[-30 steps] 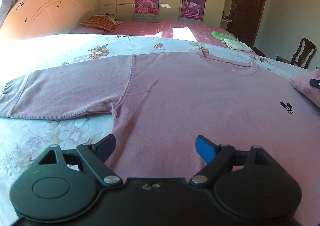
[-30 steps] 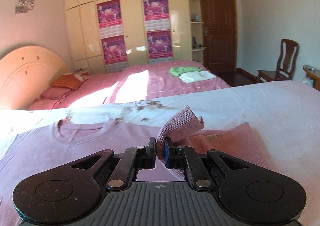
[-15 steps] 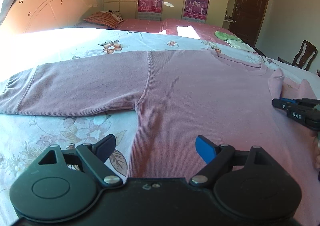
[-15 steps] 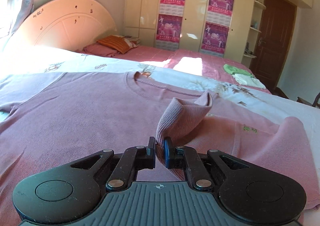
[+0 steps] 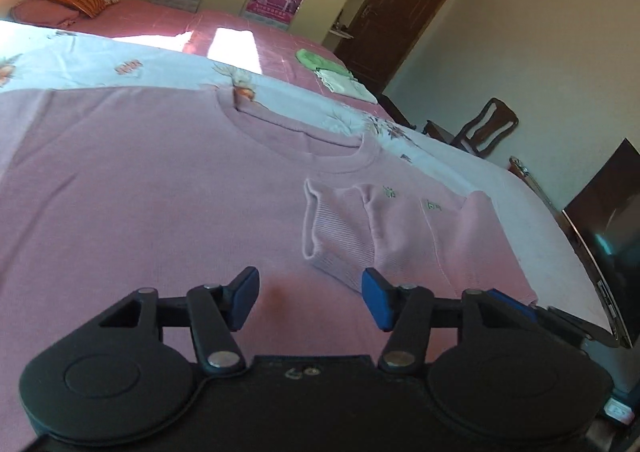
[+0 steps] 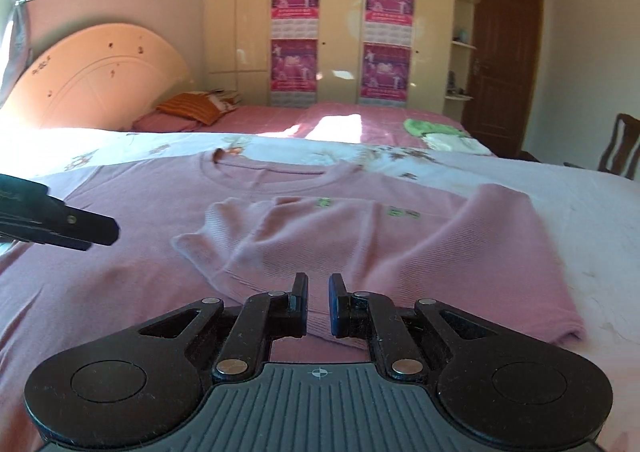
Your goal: Fold small clothes
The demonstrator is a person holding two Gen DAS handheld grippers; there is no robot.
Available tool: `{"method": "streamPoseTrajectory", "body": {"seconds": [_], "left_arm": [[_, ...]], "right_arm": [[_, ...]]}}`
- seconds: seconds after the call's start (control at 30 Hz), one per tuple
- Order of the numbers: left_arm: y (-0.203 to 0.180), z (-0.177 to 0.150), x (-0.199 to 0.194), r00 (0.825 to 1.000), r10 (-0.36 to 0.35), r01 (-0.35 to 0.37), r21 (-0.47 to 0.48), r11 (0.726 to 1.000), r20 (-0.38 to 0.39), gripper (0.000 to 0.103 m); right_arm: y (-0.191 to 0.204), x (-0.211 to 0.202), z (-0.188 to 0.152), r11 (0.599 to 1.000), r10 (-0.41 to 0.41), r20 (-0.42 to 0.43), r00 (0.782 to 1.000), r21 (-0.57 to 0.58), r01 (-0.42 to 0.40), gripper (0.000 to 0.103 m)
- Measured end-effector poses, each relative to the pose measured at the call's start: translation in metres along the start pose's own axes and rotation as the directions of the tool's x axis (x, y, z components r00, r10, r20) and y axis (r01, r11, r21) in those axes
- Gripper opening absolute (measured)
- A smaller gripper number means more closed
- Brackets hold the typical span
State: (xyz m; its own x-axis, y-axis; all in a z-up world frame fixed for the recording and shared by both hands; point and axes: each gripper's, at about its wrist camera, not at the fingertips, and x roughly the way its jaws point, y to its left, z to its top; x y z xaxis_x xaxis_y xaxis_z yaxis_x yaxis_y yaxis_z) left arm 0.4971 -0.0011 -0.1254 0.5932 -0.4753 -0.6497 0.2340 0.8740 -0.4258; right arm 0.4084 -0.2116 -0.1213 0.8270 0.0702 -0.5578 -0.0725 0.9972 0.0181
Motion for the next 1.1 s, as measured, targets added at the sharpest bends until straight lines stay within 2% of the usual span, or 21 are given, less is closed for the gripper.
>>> {"method": "streamPoseTrajectory", "body": {"seconds": [0.07,0.17,0.23,0.3,0.33,0.43,0.6,0.67,0.77,0.83,0.87,0.9,1.03,1.1], "left_arm": [[-0.006,0.004,0.025,0.999,-0.009,0.008,-0.023,1.0,-0.038,0.054],[-0.014,0.011,0.045,1.0,-0.002,0.001,-0.034,0.999,-0.025,0.054],[-0.019,0.016,0.054,1.0,-0.018,0.017,-0.048,0.999,-0.022,0.049],[-0.022,0.019,0.064,0.999,-0.031,0.028,-0.059,0.998,-0.039,0.01],[-0.022,0.021,0.063,0.999,-0.024,0.021,-0.068,0.997,-0.032,0.011],[-0.022,0.027,0.037,0.996,-0.037,0.042,-0.059,0.997,0.087,0.009],[-0.01,0.035,-0.004,0.978,0.012,-0.004,-0.036,0.999,0.209,0.008],[-0.001,0.032,-0.007,0.978,0.039,-0.032,-0.037,0.999,0.204,0.008],[0.015,0.022,0.006,0.987,0.078,-0.072,-0.041,0.997,0.141,0.008],[0.023,0.015,0.012,0.989,0.086,-0.08,-0.054,0.995,0.119,0.008],[0.026,0.013,0.013,0.989,0.088,-0.081,-0.061,0.995,0.117,0.008],[0.028,0.011,0.015,0.989,0.089,-0.081,-0.066,0.994,0.118,0.01],[0.034,0.008,0.016,0.991,0.076,-0.066,-0.089,0.994,0.112,0.017],[0.038,0.009,0.018,0.992,0.07,-0.06,-0.095,0.994,0.107,0.017]], "right_arm": [[-0.016,-0.01,-0.004,0.999,-0.037,-0.014,0.999,0.019,0.038,0.008],[-0.04,-0.022,-0.013,0.995,-0.077,-0.035,0.996,0.063,0.079,0.008],[-0.057,-0.03,-0.021,0.988,-0.096,-0.049,0.994,0.116,0.101,0.008],[-0.072,-0.036,-0.028,0.978,-0.113,-0.063,0.992,0.17,0.122,0.008],[-0.079,-0.038,-0.032,0.97,-0.123,-0.072,0.99,0.201,0.135,0.008],[-0.095,-0.042,-0.033,0.951,-0.143,-0.081,0.986,0.266,0.159,0.008],[-0.108,-0.039,-0.032,0.937,-0.153,-0.081,0.985,0.305,0.171,0.008],[-0.106,-0.037,-0.03,0.937,-0.161,-0.081,0.984,0.3,0.178,0.009],[-0.105,-0.033,-0.026,0.939,-0.157,-0.08,0.984,0.296,0.174,0.01],[-0.103,-0.032,-0.025,0.944,-0.165,-0.074,0.983,0.278,0.18,0.032],[-0.102,-0.034,-0.024,0.945,-0.177,-0.057,0.983,0.269,0.186,0.058],[-0.101,-0.036,-0.023,0.951,-0.169,-0.046,0.985,0.256,0.175,0.062],[-0.098,-0.031,-0.02,0.971,-0.159,-0.043,0.986,0.171,0.164,0.06],[-0.095,-0.019,-0.017,0.979,-0.171,-0.062,0.983,0.102,0.176,0.052]]}}
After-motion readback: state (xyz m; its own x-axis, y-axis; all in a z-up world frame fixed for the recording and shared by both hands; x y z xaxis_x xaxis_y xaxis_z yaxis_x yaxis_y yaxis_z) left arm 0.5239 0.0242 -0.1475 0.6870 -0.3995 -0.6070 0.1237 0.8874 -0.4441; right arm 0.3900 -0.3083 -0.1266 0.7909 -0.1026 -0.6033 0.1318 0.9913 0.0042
